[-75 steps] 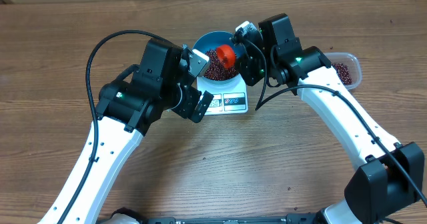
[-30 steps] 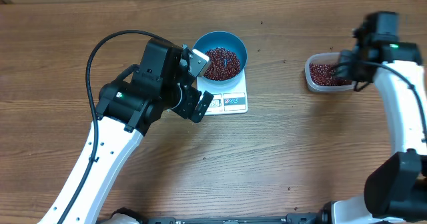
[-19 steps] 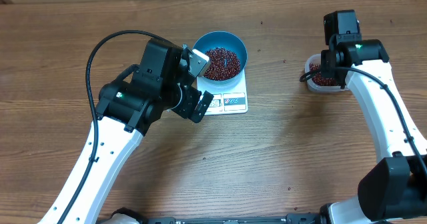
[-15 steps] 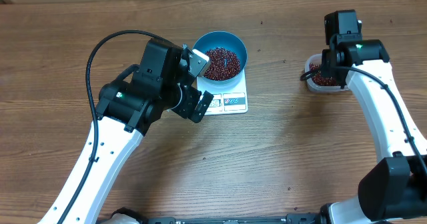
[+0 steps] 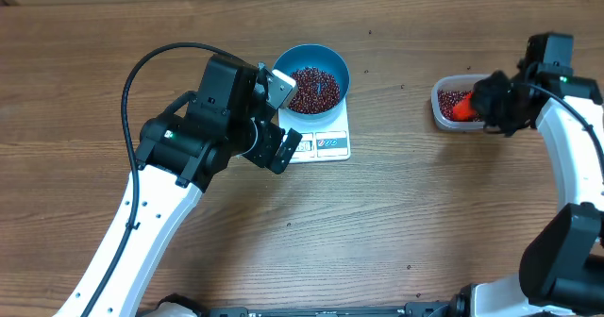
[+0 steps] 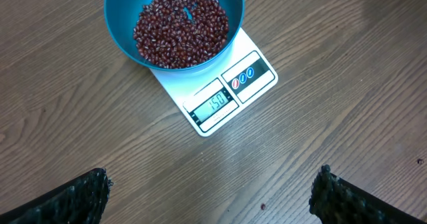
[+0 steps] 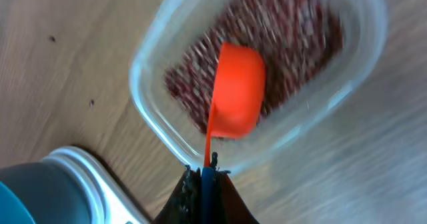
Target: Scoop item into bowl and weigh 150g on scale
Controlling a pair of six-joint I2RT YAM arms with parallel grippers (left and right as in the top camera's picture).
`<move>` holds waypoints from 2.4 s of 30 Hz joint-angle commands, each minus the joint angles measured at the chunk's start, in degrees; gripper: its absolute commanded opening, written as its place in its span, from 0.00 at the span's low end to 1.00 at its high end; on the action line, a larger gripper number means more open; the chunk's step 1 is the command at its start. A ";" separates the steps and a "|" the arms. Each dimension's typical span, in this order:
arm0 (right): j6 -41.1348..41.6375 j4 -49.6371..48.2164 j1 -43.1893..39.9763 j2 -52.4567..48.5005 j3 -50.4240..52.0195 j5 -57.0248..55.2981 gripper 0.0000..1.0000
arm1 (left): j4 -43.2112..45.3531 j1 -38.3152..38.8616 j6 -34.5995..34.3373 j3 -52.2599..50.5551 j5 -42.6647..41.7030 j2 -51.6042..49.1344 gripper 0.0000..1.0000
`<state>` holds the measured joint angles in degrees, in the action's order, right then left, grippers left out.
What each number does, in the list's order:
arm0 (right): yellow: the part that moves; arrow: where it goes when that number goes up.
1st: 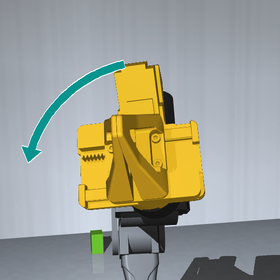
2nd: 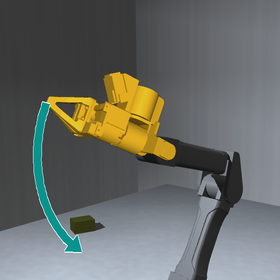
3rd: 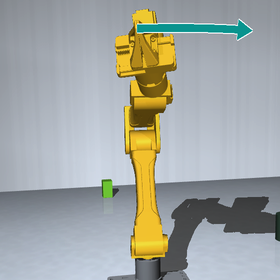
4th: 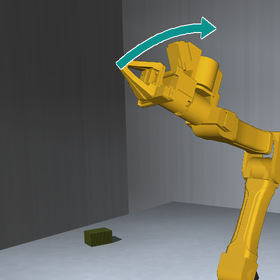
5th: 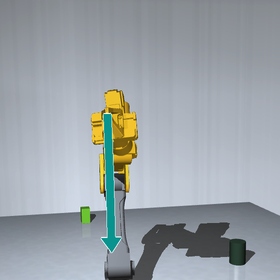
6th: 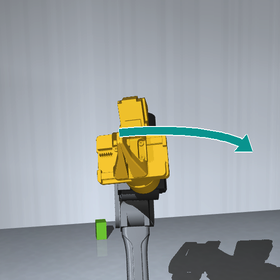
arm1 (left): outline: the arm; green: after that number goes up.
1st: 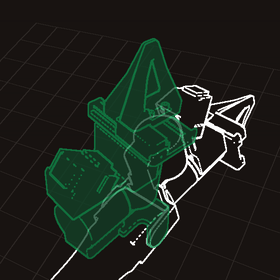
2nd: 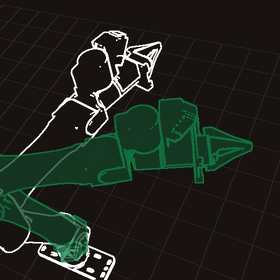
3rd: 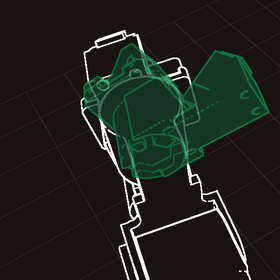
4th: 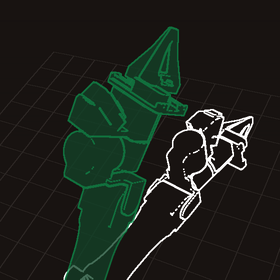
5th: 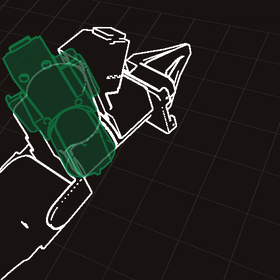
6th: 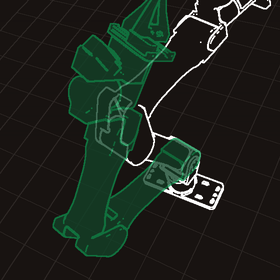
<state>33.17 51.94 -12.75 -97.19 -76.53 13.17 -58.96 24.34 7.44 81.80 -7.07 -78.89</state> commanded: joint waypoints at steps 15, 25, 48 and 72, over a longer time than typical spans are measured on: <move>-2.34 14.03 -3.58 3.08 -3.58 -8.61 1.00 | 0.07 0.04 -0.59 0.42 0.00 -0.17 1.00; -26.71 16.26 5.51 17.03 -6.40 2.93 1.00 | 0.07 0.04 -0.59 0.42 0.00 -0.17 1.00; -39.26 17.40 20.26 24.30 -6.34 6.43 1.00 | 0.07 0.04 -0.59 0.42 0.00 -0.17 1.00; -38.75 -11.80 20.24 75.63 39.60 2.21 1.00 | 0.07 0.04 -0.59 0.39 0.00 -0.17 1.00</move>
<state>-5.96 44.66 7.51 -28.51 -44.82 14.79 -59.00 24.34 7.44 81.80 -7.07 -78.89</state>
